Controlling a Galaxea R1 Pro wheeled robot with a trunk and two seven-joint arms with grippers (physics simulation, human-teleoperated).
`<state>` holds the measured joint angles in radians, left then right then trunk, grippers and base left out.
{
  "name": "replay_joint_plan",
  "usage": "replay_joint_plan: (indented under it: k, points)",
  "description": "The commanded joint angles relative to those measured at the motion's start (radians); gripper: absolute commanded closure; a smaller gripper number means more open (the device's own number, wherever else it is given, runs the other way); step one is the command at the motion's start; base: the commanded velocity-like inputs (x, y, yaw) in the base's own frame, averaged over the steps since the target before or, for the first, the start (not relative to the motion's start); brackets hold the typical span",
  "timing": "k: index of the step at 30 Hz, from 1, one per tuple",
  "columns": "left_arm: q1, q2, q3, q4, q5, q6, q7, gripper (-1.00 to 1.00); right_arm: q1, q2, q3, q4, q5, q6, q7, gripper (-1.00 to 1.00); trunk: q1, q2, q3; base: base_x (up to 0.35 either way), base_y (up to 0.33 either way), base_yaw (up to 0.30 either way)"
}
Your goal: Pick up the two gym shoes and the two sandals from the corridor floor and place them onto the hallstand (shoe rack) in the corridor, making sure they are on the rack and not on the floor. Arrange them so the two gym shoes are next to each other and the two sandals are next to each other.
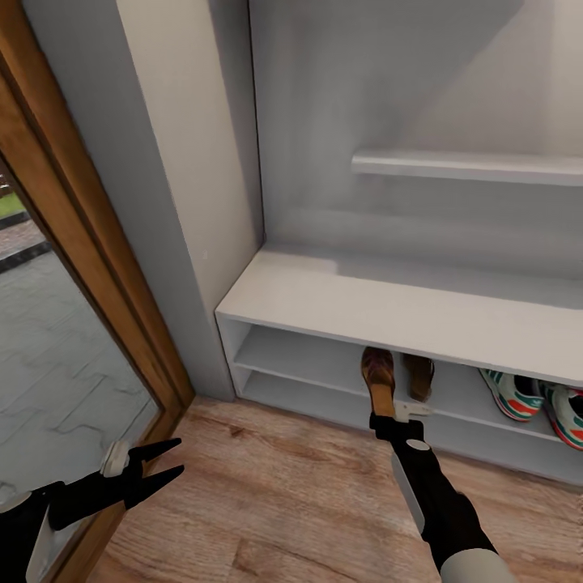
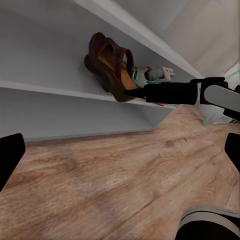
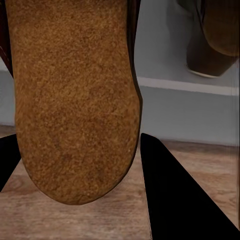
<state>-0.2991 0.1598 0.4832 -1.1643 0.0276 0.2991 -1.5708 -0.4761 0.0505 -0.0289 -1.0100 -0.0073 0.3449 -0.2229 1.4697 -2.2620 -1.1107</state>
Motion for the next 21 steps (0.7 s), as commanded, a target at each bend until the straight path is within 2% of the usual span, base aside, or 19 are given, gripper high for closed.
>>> replay_joint_plan:
  k: [1, 6, 21]
  points:
    - [0.000, 0.000, 0.000, 0.000, 0.000, 0.000, 0.000, -1.00, 0.000, 0.001, 0.001, 0.000, -0.002, -0.001, -0.003, 1.00, 0.000, 0.000, 0.000, 0.000, 0.000, -0.220]
    - [0.000, 0.000, 0.000, 0.000, 0.000, 0.000, 0.000, -1.00, 0.001, 0.001, 0.003, 0.000, -0.001, -0.001, -0.003, 1.00, 0.000, 0.000, 0.000, 0.000, 0.000, -0.105]
    - [0.000, 0.000, 0.000, 0.000, 0.000, 0.000, 0.000, -1.00, 0.001, 0.001, 0.005, 0.002, -0.005, -0.001, -0.001, 1.00, 0.000, 0.000, 0.000, 0.001, 0.000, -0.006]
